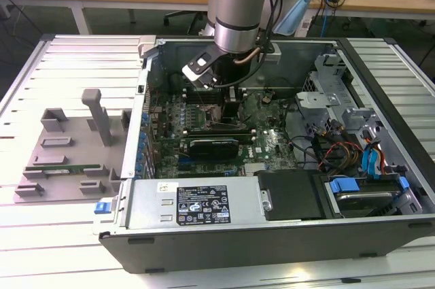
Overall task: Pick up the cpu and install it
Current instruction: 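Place the cpu into insertion slot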
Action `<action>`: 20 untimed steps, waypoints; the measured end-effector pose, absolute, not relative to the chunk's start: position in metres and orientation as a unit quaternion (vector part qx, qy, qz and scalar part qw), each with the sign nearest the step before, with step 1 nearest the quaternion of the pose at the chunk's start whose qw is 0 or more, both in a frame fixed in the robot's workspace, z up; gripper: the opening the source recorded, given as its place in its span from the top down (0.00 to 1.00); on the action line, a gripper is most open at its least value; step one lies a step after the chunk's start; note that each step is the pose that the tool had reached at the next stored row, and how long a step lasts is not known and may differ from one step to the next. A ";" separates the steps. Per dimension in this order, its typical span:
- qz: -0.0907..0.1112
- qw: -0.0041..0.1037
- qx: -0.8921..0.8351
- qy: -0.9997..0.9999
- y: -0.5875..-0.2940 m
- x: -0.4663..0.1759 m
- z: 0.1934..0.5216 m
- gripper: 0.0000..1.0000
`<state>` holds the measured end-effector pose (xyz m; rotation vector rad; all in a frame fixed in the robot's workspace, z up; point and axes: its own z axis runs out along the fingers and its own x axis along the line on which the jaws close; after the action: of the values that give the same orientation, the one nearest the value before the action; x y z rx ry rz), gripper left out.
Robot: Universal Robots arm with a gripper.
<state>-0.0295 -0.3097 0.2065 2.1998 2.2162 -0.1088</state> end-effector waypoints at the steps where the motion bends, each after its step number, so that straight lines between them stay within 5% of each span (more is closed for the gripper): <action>1: -0.035 0.009 0.704 0.709 -0.310 -0.030 0.206 0.45; 20: -0.035 0.009 0.701 0.713 -0.306 -0.030 0.199 0.45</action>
<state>-0.0303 -0.3056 0.1986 2.1887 2.2267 -0.1087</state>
